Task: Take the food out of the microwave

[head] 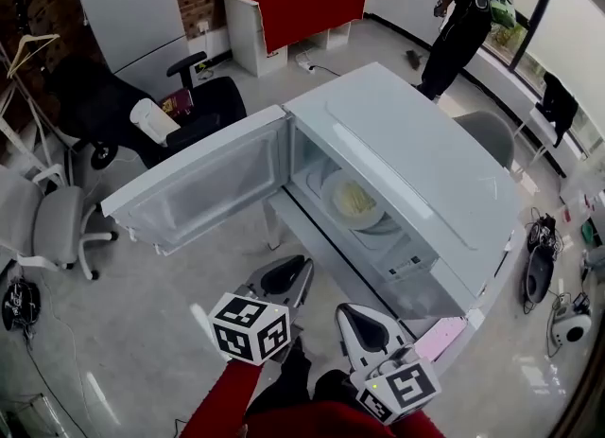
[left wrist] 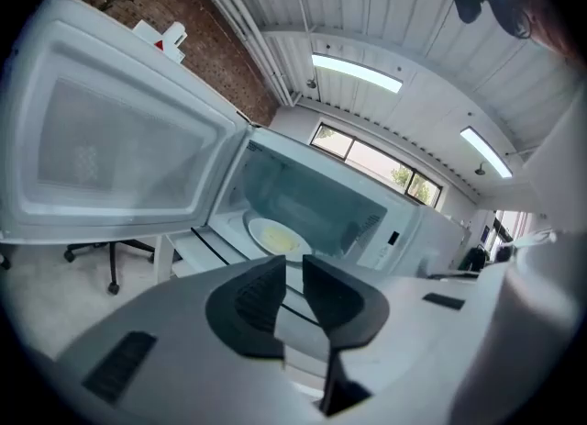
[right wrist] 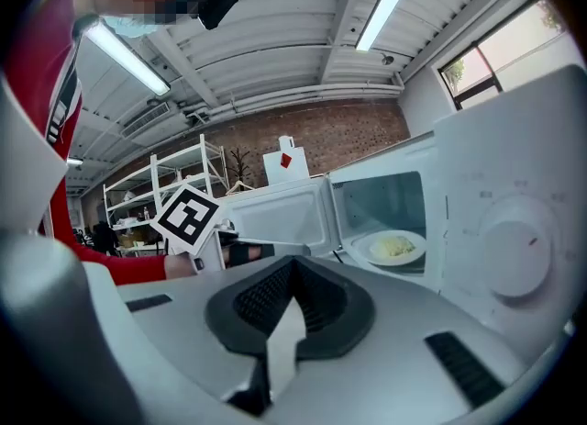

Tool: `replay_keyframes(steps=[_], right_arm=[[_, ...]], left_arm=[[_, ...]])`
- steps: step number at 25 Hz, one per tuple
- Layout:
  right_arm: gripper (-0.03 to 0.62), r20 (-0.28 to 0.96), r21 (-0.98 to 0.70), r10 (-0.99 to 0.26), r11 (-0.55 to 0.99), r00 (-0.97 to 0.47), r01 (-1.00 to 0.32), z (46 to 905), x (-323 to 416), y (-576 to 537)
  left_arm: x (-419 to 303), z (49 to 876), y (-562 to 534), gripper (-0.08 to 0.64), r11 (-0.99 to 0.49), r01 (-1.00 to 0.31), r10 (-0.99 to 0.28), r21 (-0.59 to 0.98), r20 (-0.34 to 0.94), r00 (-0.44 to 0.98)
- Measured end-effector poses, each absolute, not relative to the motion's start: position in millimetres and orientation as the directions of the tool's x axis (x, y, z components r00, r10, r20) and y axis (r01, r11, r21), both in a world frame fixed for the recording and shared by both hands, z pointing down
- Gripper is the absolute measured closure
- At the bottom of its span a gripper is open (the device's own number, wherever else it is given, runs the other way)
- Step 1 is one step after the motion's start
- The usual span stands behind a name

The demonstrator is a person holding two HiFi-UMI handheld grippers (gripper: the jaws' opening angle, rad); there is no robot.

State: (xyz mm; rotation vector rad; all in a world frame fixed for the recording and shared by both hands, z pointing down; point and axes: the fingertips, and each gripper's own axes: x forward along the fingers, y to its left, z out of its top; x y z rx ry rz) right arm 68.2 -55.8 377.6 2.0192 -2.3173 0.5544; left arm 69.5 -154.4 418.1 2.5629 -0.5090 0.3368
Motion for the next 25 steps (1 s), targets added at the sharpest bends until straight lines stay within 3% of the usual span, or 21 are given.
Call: replay_keyframes(steps=[7,13,25], right_arm=[[0.583,0.304,-0.267,-0.940,0.072,-0.155,-0.961,395.0,77.3,-72.0],[0.583,0.329,-0.286,-0.929,0.074,-0.170,-0.955,405.3,84.5,-79.4],[0.583,0.326,-0.322,-0.926,0.082,-0.192,-0.943,404.8,98.1,-79.1]], left_arm=[[111.4,449.7,-189.4,0.453,-0.691,-0.409,-0.251,0.596,0.332,0.909],[144.2,472.3,-214.5,0.451,-0.485,-0.378,-0.218,0.788,0.310,0.925],[176.3,491.4,-220.5,0.453,-0.290,-0.374,-0.158,0.881,0.342,0.926]])
